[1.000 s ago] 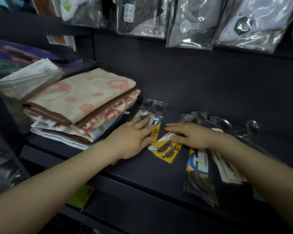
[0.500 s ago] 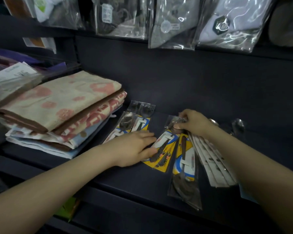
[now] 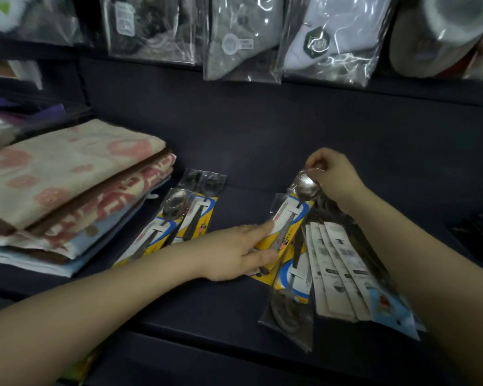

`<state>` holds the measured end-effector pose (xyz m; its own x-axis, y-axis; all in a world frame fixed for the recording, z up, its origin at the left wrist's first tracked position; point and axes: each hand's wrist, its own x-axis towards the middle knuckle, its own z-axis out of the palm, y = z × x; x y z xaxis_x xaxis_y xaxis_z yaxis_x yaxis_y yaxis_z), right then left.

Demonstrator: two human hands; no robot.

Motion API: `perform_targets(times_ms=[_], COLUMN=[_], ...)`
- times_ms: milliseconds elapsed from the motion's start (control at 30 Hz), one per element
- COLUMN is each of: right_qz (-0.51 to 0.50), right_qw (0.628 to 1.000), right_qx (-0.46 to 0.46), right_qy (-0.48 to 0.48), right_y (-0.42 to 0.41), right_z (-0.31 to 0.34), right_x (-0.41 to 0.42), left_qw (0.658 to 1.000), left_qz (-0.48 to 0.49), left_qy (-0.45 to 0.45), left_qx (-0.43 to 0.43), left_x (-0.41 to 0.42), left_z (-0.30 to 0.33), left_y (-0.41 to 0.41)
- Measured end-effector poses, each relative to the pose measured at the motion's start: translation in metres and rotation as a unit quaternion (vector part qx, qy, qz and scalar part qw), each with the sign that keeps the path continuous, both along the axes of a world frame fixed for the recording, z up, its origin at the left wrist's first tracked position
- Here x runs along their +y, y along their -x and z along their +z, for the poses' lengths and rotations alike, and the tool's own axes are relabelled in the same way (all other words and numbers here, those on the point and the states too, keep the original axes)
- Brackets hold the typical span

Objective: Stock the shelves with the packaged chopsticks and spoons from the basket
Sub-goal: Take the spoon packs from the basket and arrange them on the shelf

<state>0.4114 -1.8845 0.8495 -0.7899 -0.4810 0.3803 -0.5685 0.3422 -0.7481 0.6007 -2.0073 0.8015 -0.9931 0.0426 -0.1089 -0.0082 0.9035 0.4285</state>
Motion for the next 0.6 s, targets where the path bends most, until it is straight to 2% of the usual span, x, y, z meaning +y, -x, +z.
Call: perform_targets(times_ms=[100,167,267,300,367,433,467,533,600], right_qz=[0.033,0.047,0.123,0.155,0.169,0.14,0.125,0.098,0.079], right_qw=[0.997,0.985,0.924,0.907,0.922,0.944,0.944,0.937,0.927], right_qx=[-0.03,-0.091,-0.253,-0.297,-0.316,-0.297,-0.304,-0.334,-0.367], right_qy=[0.056,0.142,0.259,0.256,0.149,0.036,0.012,0.002,0.015], right_y=[-0.007,-0.017,-0.035,-0.039,-0.047,-0.049,-0.046,-0.038,-0.031], right_z=[0.005,0.008,0.012,0.01,0.003,-0.008,-0.012,-0.022,-0.031], right_x=[-0.006,-0.02,-0.047,-0.056,-0.072,-0.084,-0.091,-0.101,-0.108], left_qw=[0.994,0.972,0.928,0.918,0.91,0.93,0.948,0.963,0.97], left_qz=[0.035,0.094,0.17,0.191,0.214,0.199,0.185,0.155,0.132], left_qy=[-0.058,-0.133,-0.227,-0.234,-0.23,-0.172,-0.094,0.06,0.089], left_qx=[0.083,0.168,0.242,0.258,0.272,0.255,0.242,0.213,0.183], left_x=[0.003,0.0,-0.01,-0.013,-0.021,-0.029,-0.033,-0.042,-0.047], left_z=[0.008,0.011,0.01,0.01,0.009,0.005,0.001,-0.006,-0.008], left_y=[-0.004,-0.009,-0.018,-0.021,-0.027,-0.034,-0.038,-0.046,-0.054])
